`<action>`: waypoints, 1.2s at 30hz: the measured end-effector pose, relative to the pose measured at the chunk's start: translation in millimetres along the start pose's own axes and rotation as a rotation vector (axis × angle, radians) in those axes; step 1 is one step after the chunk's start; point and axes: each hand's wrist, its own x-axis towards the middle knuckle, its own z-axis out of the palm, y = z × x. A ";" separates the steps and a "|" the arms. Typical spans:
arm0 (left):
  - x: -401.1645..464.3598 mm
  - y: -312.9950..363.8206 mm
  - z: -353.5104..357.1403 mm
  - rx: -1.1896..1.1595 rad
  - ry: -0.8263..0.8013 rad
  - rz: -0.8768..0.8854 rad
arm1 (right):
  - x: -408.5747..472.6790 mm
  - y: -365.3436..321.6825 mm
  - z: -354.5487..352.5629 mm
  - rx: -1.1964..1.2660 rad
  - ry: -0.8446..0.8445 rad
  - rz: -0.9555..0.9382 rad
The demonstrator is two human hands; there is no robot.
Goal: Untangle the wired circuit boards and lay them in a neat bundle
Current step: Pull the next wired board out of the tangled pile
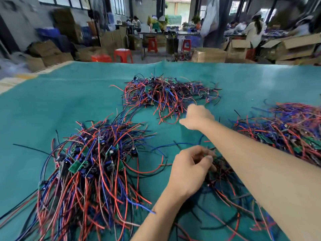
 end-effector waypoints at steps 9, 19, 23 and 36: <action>0.8 2.1 -2.4 -0.095 0.121 -0.078 | 25.5 124.3 -100.4 0.146 0.037 0.090; 4.5 4.7 -2.5 -0.328 0.291 -0.127 | -93.0 156.2 -148.5 0.866 -0.157 0.038; 3.8 5.5 -2.5 -0.324 0.272 -0.118 | -128.8 165.0 -136.6 0.878 -0.171 -0.004; 0.2 10.6 -5.6 -0.299 0.276 -0.079 | -157.0 176.6 -127.9 0.761 -0.654 -0.300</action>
